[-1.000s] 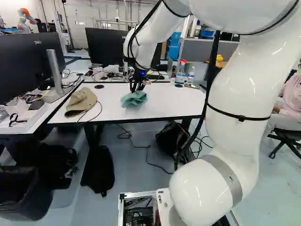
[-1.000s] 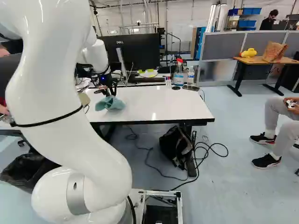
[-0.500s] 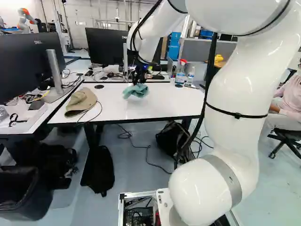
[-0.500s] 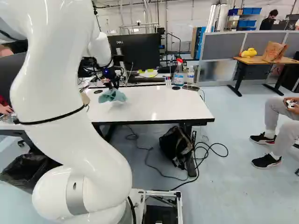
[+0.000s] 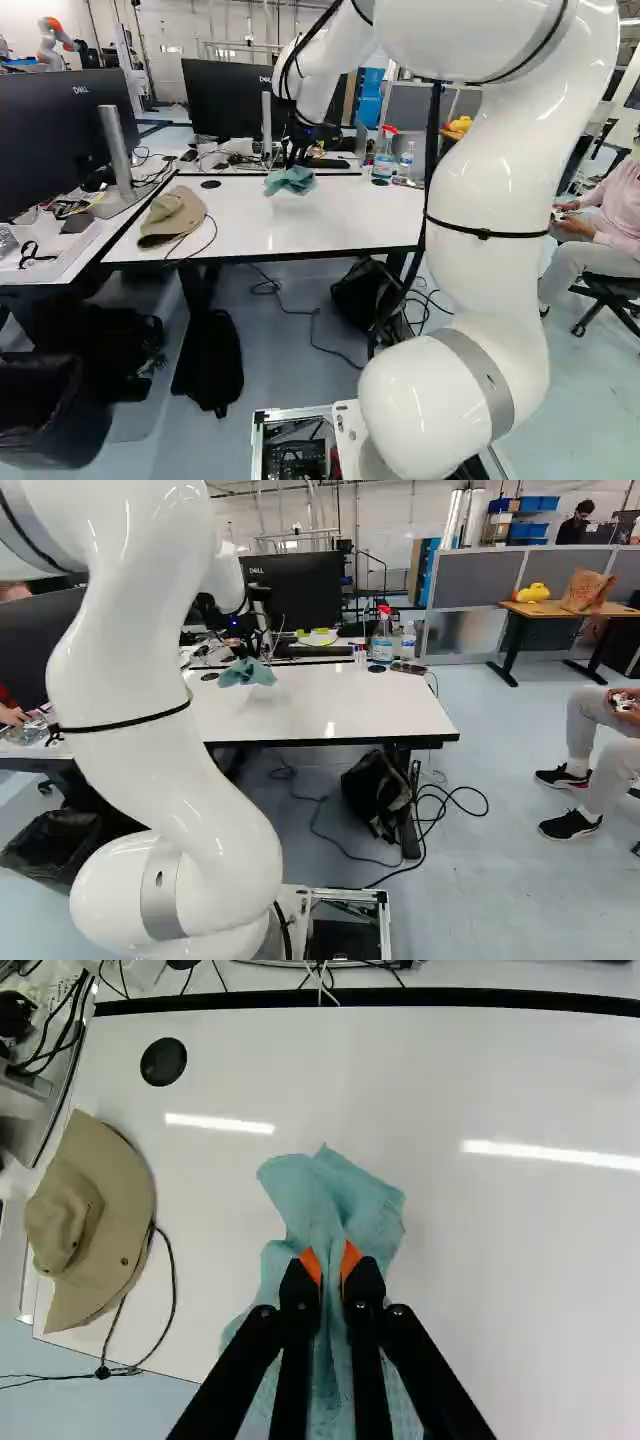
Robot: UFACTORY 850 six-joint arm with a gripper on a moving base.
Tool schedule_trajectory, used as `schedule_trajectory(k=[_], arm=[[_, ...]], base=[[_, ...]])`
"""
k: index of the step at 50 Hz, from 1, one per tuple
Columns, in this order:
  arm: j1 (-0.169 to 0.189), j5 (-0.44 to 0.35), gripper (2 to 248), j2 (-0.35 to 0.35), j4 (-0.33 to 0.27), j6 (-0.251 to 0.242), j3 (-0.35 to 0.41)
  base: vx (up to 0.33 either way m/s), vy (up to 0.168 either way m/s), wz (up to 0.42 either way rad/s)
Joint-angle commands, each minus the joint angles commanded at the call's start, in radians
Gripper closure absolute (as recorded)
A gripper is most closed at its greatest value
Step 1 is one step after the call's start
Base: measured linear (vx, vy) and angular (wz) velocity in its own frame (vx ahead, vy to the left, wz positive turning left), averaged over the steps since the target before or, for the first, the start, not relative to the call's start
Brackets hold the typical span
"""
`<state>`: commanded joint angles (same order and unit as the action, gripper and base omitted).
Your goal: Clean the table with the green towel
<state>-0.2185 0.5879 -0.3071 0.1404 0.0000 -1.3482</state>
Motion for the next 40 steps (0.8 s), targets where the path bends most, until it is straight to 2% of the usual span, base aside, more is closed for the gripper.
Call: schedule_trajectory(k=[40], arm=[[0.018,0.0,209,-0.181,0.0,0.0,-0.229]], base=[[0.0,0.0,0.0]])
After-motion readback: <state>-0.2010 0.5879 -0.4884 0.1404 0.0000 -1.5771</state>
